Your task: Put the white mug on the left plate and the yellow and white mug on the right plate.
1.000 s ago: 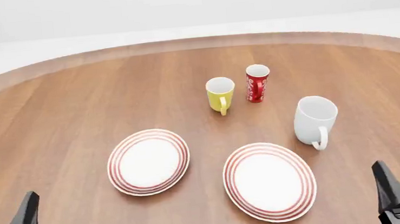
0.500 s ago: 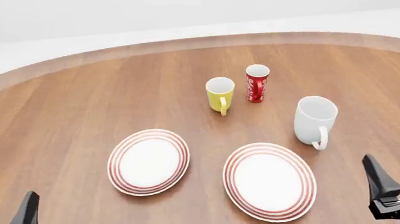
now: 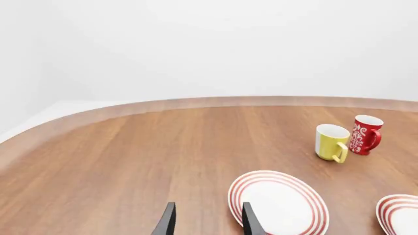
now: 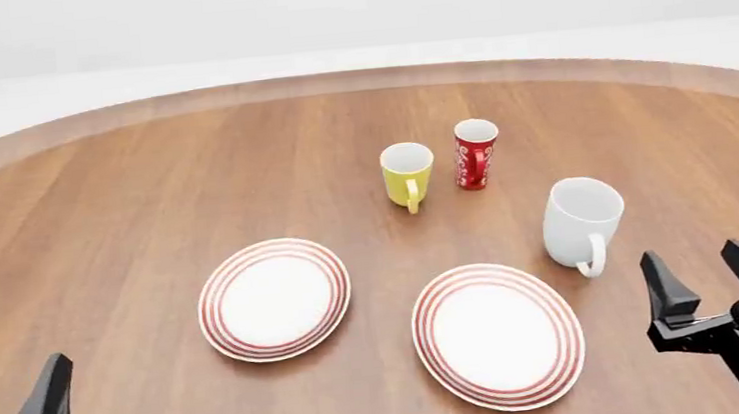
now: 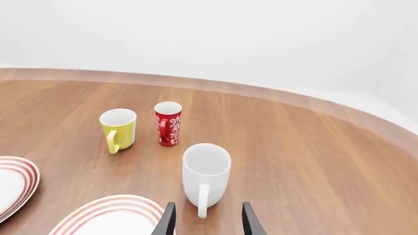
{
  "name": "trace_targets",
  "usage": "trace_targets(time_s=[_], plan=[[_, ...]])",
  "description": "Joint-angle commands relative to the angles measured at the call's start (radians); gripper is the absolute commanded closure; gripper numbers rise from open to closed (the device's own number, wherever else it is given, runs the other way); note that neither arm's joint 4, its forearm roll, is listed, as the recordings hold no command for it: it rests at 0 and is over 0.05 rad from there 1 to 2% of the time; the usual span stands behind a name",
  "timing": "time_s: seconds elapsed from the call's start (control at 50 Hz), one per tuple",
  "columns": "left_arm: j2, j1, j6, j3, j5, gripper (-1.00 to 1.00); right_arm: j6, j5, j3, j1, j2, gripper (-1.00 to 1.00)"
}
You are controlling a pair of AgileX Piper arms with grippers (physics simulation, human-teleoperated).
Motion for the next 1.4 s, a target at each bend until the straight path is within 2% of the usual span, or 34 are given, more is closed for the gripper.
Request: trace_targets(time_s=[0.02, 0.22, 0.72, 0.84, 0.94, 0.96, 1.4], plan=[[0.0, 0.0, 0.0, 0.0, 0.0, -1.0, -0.002, -0.18, -0.024, 0.007, 0.238, -1.0], [0.0, 0.0, 0.0, 0.0, 0.0, -1.0, -0.001, -0.274, -0.059, 0.019, 0.385, -1.0], [0.0, 0.0, 0.0, 0.0, 0.0, -1.0, -0.006, -0.398, -0.125, 0.018, 0.615, -1.0], [0.0, 0.0, 0.0, 0.0, 0.0, -1.0, 0.004, -0.44, -0.158, 0.011, 0.725, -1.0], [0.0, 0.0, 0.0, 0.0, 0.0, -1.0, 0.006, -0.458, -0.166, 0.008, 0.761, -1.0], [0.0, 0.0, 0.0, 0.0, 0.0, -1.0, 0.013, -0.495, -0.186, -0.026, 0.843, -1.0], [0.0, 0.0, 0.0, 0.0, 0.0, -1.0, 0.017, -0.546, -0.208, -0.029, 0.962, -1.0]])
